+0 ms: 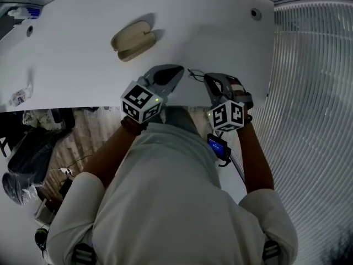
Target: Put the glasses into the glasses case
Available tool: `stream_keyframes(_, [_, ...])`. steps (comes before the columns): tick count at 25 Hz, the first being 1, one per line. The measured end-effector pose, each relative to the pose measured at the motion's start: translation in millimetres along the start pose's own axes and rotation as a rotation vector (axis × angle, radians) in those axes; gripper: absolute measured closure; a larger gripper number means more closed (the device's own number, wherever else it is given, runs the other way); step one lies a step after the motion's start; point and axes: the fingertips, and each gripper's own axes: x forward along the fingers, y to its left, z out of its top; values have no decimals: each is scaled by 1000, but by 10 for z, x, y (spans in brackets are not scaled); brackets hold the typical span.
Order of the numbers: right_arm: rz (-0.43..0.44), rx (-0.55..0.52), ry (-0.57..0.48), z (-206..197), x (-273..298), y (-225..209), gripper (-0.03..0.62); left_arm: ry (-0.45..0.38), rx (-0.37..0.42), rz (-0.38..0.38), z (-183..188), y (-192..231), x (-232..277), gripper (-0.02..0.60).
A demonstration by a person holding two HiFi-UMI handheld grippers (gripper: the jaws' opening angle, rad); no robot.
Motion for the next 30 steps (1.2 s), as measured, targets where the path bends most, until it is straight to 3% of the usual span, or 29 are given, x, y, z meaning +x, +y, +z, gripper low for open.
stream_keyframes(9, [-59, -35, -42, 258, -236, -187, 577, -34, 40, 4, 248, -78, -93, 580])
stream_keyframes(17, [-35, -91, -78, 477, -192, -162, 577, -58, 36, 67, 271, 60, -316, 578])
stream_keyframes(30, [83, -320, -233, 1446, 243, 65, 577, -188, -23, 296, 252, 511, -1255, 580])
